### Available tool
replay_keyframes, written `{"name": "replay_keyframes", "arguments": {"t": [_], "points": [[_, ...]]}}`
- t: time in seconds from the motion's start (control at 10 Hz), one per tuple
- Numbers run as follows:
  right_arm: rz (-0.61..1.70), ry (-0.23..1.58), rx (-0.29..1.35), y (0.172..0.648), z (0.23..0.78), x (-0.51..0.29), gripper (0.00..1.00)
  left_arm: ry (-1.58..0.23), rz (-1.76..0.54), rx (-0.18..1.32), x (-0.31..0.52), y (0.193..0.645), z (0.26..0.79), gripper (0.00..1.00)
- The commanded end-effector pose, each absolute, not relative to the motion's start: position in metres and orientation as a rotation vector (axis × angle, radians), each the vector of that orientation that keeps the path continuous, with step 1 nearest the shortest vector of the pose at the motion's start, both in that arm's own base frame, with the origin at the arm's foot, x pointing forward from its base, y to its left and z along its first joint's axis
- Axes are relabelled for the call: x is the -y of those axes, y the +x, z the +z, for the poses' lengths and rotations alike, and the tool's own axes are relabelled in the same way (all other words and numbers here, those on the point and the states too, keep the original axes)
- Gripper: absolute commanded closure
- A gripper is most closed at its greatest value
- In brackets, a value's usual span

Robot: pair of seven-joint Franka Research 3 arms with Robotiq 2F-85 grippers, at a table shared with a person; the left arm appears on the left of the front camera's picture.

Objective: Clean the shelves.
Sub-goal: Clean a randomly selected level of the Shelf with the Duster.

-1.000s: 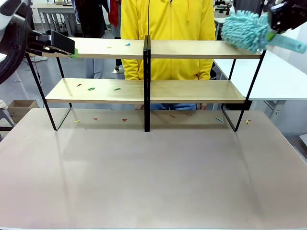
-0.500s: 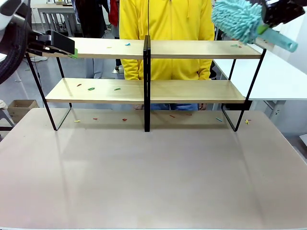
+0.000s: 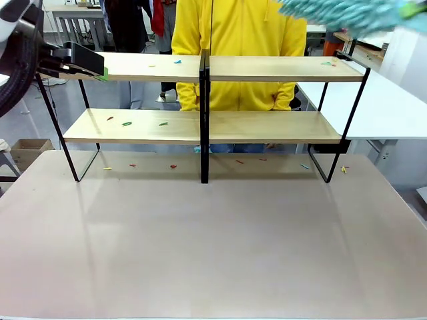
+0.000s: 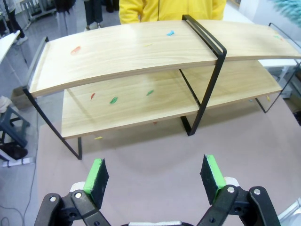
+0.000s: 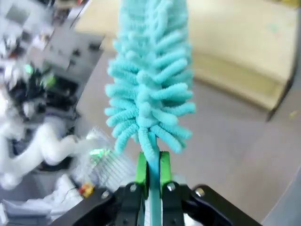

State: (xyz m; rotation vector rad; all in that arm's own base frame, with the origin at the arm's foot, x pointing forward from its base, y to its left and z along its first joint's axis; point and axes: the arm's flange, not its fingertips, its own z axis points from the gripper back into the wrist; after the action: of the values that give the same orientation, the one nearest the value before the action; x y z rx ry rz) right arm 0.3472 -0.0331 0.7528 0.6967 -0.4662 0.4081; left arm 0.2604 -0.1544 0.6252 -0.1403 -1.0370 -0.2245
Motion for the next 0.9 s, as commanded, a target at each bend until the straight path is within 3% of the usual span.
{"name": "replay_keyframes", "arguments": {"t": [0.0,0.4,0.5,0.8], "points": [[0.454,0.801,0.373,0.324,0.777,0.108,0.88,-0.133,-0.218,1.039,0.154,0.260,0.625,0.00],[0.385,0.957,0.686,0.238,0.771,0.220,0.88,-0.133,-0.218,1.039,0.154,0.260,0.625,0.00],[0.408,0.872,0.512,0.243,0.778,0.196,0.88,-0.133,-0.218,1.039,0.154,0.260,0.625,0.00],[0.408,0.872,0.512,0.243,0.778,0.196,0.88,-0.133,-0.218,1.039,0.154,0.260,0.625,0.00]]}}
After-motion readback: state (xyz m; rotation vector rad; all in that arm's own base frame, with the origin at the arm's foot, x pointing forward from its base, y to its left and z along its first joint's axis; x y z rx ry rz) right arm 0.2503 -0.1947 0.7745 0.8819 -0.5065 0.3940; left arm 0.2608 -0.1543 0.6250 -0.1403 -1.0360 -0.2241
